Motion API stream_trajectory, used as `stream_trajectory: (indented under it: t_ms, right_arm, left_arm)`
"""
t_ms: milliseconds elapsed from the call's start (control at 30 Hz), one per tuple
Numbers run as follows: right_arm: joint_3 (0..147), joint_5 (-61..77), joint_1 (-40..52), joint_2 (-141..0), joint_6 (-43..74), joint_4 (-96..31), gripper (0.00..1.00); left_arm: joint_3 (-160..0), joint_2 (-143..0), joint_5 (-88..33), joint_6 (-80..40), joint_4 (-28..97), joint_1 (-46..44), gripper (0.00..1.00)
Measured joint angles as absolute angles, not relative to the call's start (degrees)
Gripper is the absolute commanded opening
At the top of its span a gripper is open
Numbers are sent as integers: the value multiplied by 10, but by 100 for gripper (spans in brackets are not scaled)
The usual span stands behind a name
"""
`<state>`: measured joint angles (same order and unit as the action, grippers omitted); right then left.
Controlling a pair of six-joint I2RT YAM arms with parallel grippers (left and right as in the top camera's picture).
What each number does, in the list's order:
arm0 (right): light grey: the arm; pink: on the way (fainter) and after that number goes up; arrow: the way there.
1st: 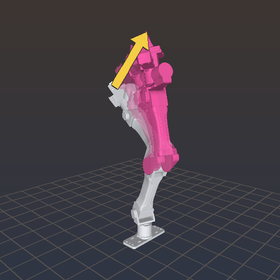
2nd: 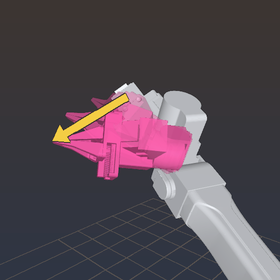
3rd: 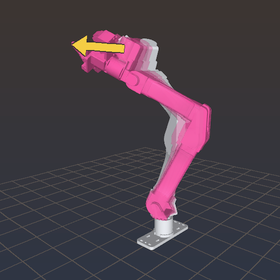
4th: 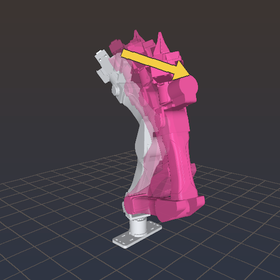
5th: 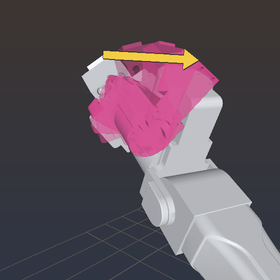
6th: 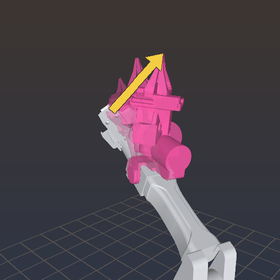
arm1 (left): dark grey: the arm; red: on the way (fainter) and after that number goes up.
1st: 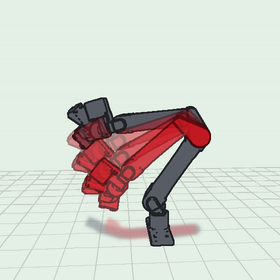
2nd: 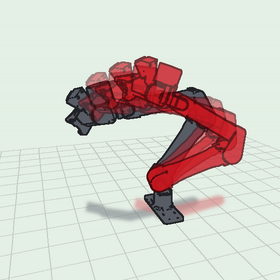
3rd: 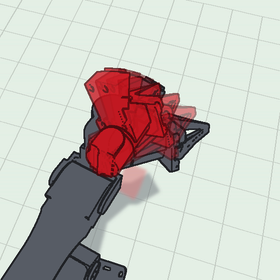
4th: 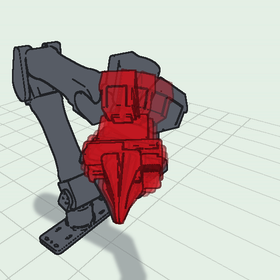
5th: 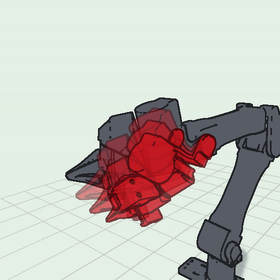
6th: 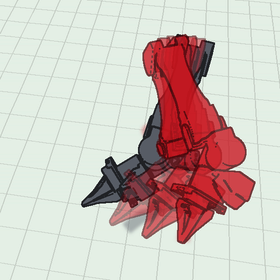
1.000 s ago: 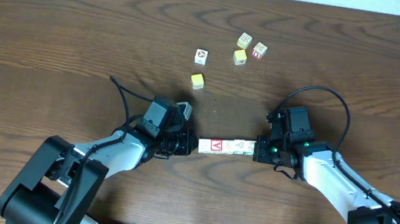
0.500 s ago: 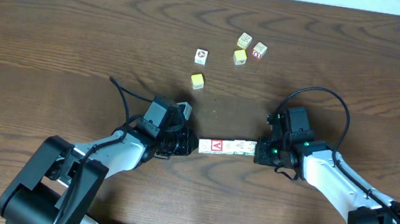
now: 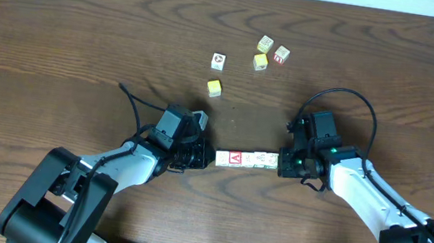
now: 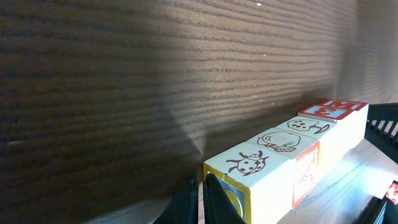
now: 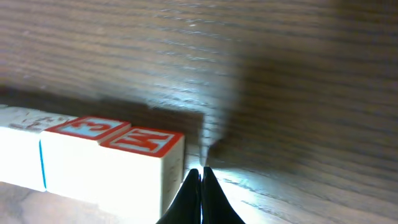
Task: Lift 5 blocks
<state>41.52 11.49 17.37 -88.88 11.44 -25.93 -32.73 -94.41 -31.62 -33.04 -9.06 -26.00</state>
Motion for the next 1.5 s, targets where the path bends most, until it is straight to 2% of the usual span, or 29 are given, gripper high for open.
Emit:
stream_trajectory:
  t_ms: [400, 1133, 1500]
  right_arm:
    - [415, 147, 169, -889, 67, -255, 1]
    - [415, 159, 163, -889, 90, -253, 1]
    - [415, 172, 164, -889, 100, -264, 1]
  left_arm:
    - [-327, -944, -324, -331, -92, -259, 7]
    - [-327, -945, -331, -384, -93, -256, 7]
    - [-343, -938, -296, -383, -31, -261, 7]
